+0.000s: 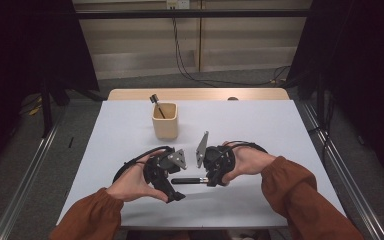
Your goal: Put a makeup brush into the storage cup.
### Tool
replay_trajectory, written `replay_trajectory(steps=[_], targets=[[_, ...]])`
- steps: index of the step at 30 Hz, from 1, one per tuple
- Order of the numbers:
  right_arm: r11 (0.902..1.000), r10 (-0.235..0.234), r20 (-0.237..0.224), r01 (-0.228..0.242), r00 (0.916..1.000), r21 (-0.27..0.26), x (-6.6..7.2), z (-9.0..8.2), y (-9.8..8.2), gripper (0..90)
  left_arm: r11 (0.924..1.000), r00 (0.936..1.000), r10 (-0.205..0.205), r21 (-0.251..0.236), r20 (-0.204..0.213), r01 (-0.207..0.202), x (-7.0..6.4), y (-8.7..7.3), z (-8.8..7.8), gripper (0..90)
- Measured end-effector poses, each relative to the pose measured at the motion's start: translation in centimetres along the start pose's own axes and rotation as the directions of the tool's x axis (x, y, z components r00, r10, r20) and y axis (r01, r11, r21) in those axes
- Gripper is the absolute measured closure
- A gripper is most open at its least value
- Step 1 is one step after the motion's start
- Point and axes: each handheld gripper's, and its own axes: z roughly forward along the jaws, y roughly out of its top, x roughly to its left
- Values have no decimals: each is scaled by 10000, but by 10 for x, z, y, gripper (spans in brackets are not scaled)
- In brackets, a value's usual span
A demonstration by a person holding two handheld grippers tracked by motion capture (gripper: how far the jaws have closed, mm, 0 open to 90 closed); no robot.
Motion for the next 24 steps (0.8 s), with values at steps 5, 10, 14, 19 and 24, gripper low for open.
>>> replay_trajectory(steps=[5,10,14,19,24], targets=[[10000,-20,11,20,10000,-53,3,1,1,717,9992,9995,-260,-299,163,265,3,-2,2,216],[9999,-66,42,67,10000,-98,3,3,-1,717,9985,9981,-407,-346,462,424,6,-4,6,378],[9998,-127,18,127,9999,-131,4,3,0,717,9975,9961,-567,-374,671,593,9,-4,11,448],[9999,-24,105,25,9999,-145,3,3,-1,717,9976,9954,-477,-469,836,517,8,-2,14,526],[9998,-160,110,162,9998,-145,3,6,-2,717,9979,9956,-532,-323,772,559,7,0,16,614]])
